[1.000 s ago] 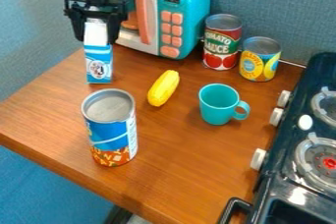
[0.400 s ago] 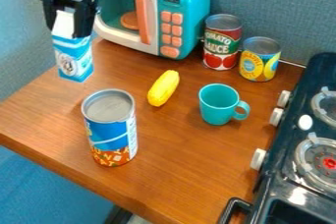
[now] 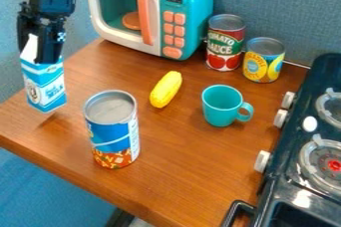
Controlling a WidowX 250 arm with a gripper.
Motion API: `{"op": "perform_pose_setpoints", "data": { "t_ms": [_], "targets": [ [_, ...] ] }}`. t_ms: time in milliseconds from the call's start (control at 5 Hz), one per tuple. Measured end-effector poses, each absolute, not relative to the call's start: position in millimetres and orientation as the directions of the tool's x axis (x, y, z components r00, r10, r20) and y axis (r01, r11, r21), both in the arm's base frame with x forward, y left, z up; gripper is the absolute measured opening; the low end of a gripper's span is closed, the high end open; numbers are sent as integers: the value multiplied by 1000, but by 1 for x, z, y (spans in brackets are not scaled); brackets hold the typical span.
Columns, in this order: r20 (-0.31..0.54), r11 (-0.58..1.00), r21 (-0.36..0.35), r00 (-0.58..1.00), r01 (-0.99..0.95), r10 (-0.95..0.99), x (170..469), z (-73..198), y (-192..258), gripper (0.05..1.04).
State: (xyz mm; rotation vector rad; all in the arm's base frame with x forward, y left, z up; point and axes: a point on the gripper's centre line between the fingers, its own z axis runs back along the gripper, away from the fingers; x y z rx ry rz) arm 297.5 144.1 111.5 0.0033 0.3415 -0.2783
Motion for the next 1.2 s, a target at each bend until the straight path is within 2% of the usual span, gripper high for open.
{"op": "perform_pose_setpoints", "data": {
  "t_ms": [200, 400, 600, 800, 1200],
  "targets": [
    [-374, 971, -19, 899, 238, -228, 282, 109, 145, 863],
    [-343, 973, 10, 915, 230, -212, 281, 105, 146, 863],
    [-355, 973, 45, 914, 225, -195, 281, 105, 150, 863],
    [-310, 967, 69, 927, 245, -213, 288, 100, 153, 863],
    [-229, 975, 32, 951, 219, -206, 292, 86, 149, 863]
  ]
}}
